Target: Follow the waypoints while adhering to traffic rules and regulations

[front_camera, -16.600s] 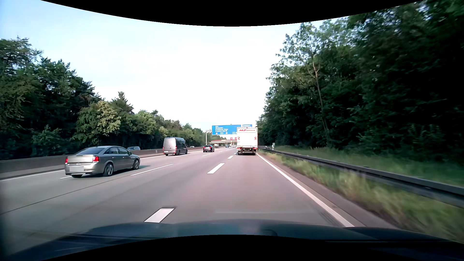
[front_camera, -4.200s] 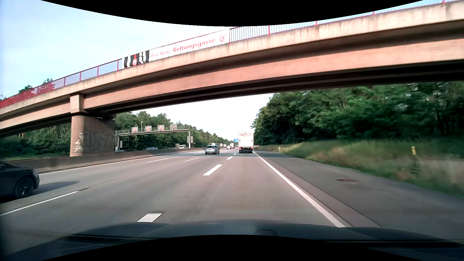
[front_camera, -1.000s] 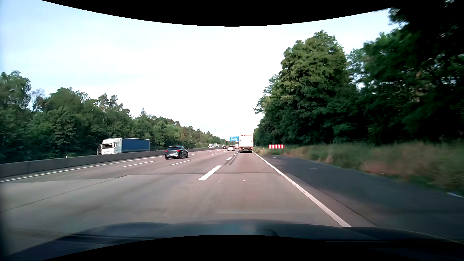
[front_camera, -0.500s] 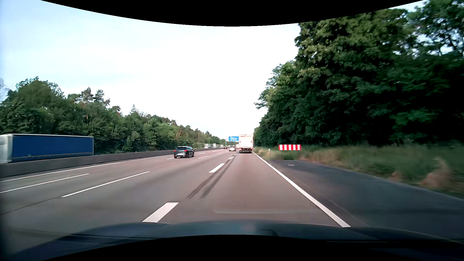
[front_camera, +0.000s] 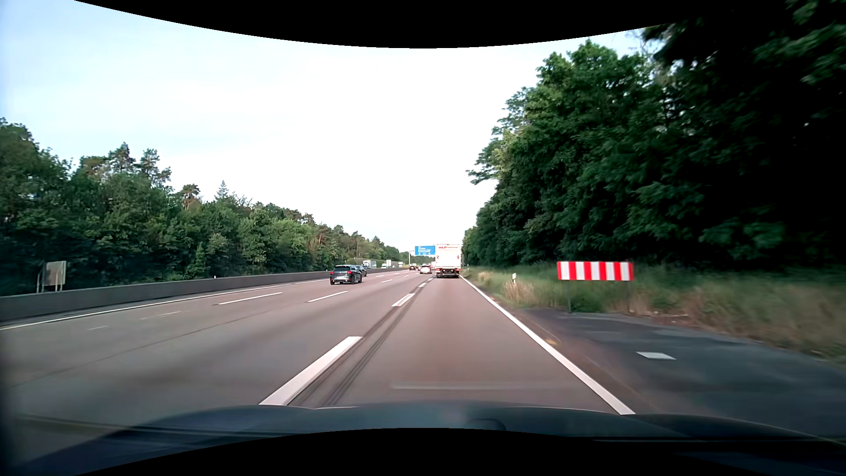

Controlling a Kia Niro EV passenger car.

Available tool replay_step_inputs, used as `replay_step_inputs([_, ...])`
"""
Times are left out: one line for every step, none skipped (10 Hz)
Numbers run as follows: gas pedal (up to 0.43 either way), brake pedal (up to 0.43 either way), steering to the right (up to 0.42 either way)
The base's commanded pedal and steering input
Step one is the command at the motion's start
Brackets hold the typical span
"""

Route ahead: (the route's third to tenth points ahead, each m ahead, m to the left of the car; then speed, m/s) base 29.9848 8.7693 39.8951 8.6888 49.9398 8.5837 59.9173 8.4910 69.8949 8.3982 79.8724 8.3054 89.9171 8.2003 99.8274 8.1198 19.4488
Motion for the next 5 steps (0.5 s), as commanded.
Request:
replay_step_inputs([0.118,0.000,-0.004])
replay_step_inputs([0.118,0.000,-0.004])
replay_step_inputs([0.118,0.000,-0.004])
replay_step_inputs([0.118,0.000,-0.004])
replay_step_inputs([0.118,0.000,-0.004])
